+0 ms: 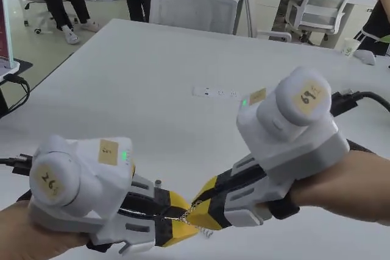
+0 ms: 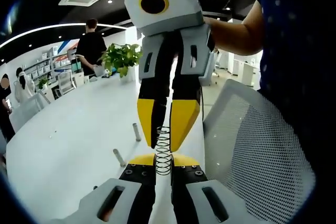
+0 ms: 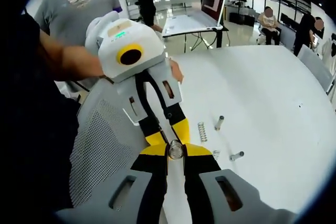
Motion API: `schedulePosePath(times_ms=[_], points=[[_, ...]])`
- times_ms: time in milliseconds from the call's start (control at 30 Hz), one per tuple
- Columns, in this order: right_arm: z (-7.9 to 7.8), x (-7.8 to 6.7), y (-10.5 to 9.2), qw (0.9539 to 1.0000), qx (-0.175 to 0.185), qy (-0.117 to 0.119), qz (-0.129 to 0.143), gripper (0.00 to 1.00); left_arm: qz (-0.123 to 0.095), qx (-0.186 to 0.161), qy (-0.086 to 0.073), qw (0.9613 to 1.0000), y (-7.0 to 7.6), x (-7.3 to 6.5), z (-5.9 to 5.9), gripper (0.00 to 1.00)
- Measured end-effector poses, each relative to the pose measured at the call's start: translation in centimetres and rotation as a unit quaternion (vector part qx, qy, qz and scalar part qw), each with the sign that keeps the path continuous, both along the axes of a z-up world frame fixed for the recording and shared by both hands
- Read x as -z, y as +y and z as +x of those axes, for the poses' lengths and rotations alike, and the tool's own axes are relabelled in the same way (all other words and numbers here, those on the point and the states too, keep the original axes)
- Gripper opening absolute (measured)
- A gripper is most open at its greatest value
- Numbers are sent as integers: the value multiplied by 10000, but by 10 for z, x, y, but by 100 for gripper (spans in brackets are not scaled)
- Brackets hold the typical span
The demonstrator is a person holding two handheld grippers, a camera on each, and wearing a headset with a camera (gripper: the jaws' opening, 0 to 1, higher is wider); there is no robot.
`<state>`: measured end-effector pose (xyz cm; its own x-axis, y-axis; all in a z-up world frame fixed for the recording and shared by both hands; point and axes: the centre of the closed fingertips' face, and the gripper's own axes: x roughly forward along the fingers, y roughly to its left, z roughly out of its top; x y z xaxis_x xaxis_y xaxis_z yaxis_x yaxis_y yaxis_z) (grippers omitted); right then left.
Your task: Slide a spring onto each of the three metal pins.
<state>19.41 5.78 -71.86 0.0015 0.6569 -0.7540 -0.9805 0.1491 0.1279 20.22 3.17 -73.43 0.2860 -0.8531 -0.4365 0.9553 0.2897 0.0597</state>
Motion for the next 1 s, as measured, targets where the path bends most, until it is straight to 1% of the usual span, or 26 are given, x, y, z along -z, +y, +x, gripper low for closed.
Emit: schedulePosePath(times_ms=[67,167,300,333,367,400,433,467,533,600,633,700,733,833,933,967,1000], points=[[-1,2,-1,9999,-68,-36,-86,9,-35,14,9,10000,-1,-1,0,2],[-2,4,-1,9997,-138,-4,-182,9,30,46,-10,10000,-2,-1,-1,2],[-3,5,-2,9994,-215,18,-285,8,45,67,-17,10000,-2,1,-2,2],[-2,6,-2,9992,-219,25,-335,8,24,75,-50,10000,-2,2,-3,2],[-3,6,-2,9991,-224,34,-359,8,-17,81,-48,10000,-3,2,-3,3],[-3,6,-2,9989,-238,54,-397,8,-88,68,23,9999,-3,2,-3,3],[-2,6,-2,9988,-253,10,-418,8,-125,26,10,9999,-2,2,-2,3],[-1,6,-2,9987,-260,-20,-434,8,-211,-6,-20,9998,-2,2,0,3],[-1,6,-1,9986,-271,-33,-451,8,-315,-87,112,9994,0,3,1,4],[-1,4,0,9987,-271,-10,-439,8,-263,-131,64,9995,2,5,2,6],[-1,4,1,9987,-270,-3,-432,8,-255,-150,87,9995,2,6,2,10],[0,4,2,9987,-273,-30,-439,8,-263,-157,175,9994,3,9,1,12],[0,4,2,9986,-269,-33,-445,8,-266,-165,175,9994,4,10,1,13],[3,4,0,9986,-242,-75,-467,8,-306,-301,268,9987,10,15,4,19],[4,4,-4,9986,-199,-73,-485,8,-321,-400,305,9982,17,19,4,21],[6,4,-5,9986,-167,-96,-496,8,-309,-451,343,9979,20,22,4,22],[7,4,-6,9985,-156,-102,-506,8,-292,-483,348,9978,22,23,4,25]])
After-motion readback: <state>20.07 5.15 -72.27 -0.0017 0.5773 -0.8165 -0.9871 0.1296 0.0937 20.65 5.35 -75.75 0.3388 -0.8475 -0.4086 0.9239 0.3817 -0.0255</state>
